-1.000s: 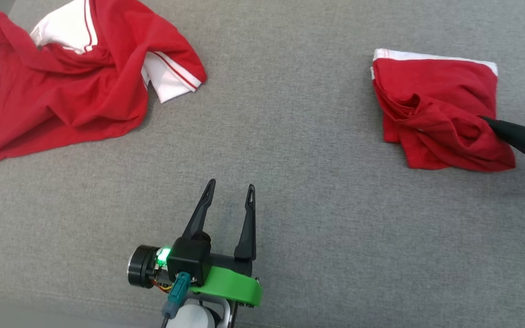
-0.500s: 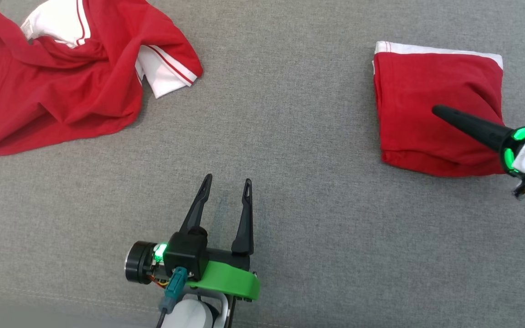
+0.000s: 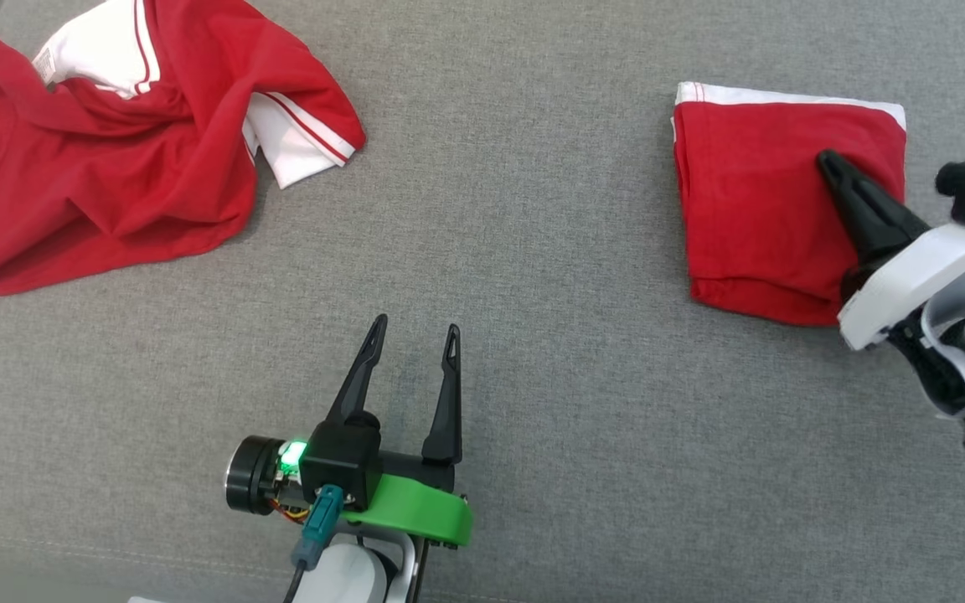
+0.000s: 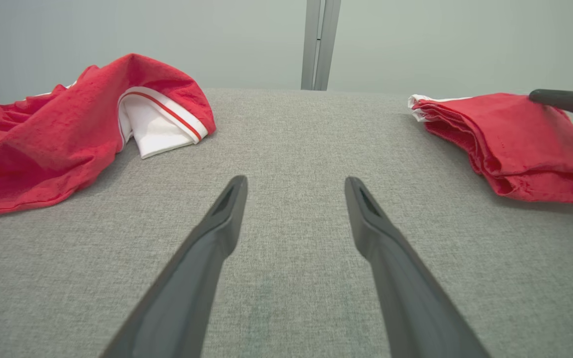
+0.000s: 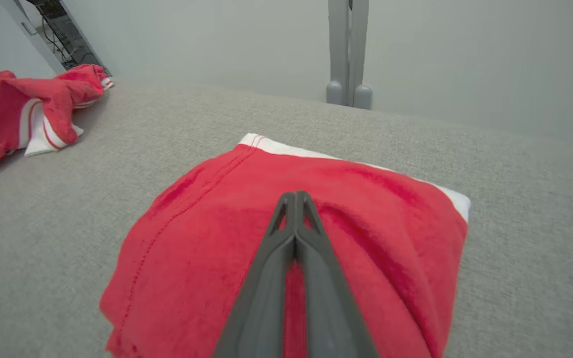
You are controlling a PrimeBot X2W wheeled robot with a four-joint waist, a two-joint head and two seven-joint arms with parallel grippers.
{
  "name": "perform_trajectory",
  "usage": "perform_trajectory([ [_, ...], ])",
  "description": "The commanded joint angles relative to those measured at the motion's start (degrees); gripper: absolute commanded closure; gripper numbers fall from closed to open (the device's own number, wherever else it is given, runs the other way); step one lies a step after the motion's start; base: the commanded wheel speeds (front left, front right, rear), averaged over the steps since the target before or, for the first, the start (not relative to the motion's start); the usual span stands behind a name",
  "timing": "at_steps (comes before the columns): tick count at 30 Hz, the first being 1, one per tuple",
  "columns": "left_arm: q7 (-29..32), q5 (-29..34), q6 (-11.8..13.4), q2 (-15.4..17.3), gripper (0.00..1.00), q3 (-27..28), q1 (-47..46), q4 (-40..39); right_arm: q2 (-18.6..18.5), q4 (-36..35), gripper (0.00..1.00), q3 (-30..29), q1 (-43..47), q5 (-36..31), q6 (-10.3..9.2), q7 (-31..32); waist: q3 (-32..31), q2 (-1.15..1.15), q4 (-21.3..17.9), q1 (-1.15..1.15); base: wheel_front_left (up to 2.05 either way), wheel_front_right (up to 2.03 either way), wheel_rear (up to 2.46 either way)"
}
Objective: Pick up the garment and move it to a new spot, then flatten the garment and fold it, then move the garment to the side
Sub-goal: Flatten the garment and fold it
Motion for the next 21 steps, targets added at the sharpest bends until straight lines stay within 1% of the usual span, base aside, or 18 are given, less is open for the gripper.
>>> perform_trajectory([
  [1, -0.01, 0.27, -0.29, 0.15, 0.0, 0.24, -0.57, 0.23, 1.12, 3.42, 1.0, 1.67, -1.15, -2.65, 0.01, -2.65, -0.2, 0.0, 0.07, 0.0, 0.0, 0.0, 0.0],
  [3, -0.01, 0.33, -0.38, 0.15, 0.0, 0.39, -0.26, 0.32, 2.41, 7.75, 1.0, 3.24, -2.32, -5.54, -0.02, -5.0, -0.39, 0.0, 0.12, 0.0, 0.0, 0.0, 0.0],
  [5, -0.01, 0.39, -0.31, 0.15, 0.0, 0.62, 0.17, 0.36, 4.51, 12.48, 1.0, 4.89, -3.29, -7.7, -0.02, -6.71, -0.67, 0.0, 0.17, 0.0, 0.0, 0.0, 0.0],
  [10, -0.01, 0.5, -0.31, 0.15, 0.0, 0.77, 0.77, 0.56, 8.33, 20.79, 1.0, 6.87, -3.94, -9.48, -0.02, -7.84, -1.65, 0.0, 0.05, 0.0, 0.0, 0.0, 0.0],
  [12, -0.01, 0.59, -0.22, 0.15, 0.0, 1.07, 1.03, 0.55, 9.3, 21.11, 1.0, 5.86, -4.83, -10.68, -0.02, -7.86, -2.14, 0.0, -0.26, 0.0, 0.0, 0.0, 0.0],
  [15, -0.01, 1.13, -0.1, 0.15, 0.0, 1.75, 1.6, 0.56, 10.11, 18.01, 1.0, 1.11, -4.0, -13.14, -0.03, -7.91, -3.24, 0.0, -1.2, 0.0, 0.0, 0.0, 0.0],
  [16, -0.01, 1.23, -0.15, 0.15, 0.0, 1.97, 1.85, 0.56, 10.36, 16.4, 0.82, -0.82, -3.31, -14.01, -0.02, -7.93, -3.69, 0.0, -1.53, 0.0, 0.0, 0.0, 0.0],
  [17, -0.01, 1.29, -0.18, 0.16, 0.0, 2.35, 2.2, 0.6, 10.96, 14.12, 0.52, -3.34, -1.98, -15.31, -0.02, -7.91, -4.39, 0.0, -2.02, 0.0, 0.0, 0.0, 0.0],
  [18, -0.01, 1.4, -0.18, 0.16, 0.0, 2.74, 2.5, 0.59, 11.5, 12.34, 0.05, -5.32, -0.63, -16.27, -0.02, -7.88, -5.03, 0.0, -2.47, 0.0, 0.0, 0.0, 0.0],
  [19, -0.01, 1.47, -0.18, 0.16, 0.0, 3.27, 2.95, 0.59, 12.0, 10.23, 0.0, -7.77, 0.97, -17.57, -0.02, -7.9, -5.95, 0.0, -3.13, 0.0, 0.0, 0.0, 0.0],
  [21, -0.01, 1.72, -0.2, 0.15, 0.0, 4.13, 3.93, 0.38, 13.16, 6.16, 0.0, -11.33, 4.14, -20.06, -0.02, -7.9, -7.62, 0.0, -4.39, 0.0, 0.0, 0.0, 0.0],
])
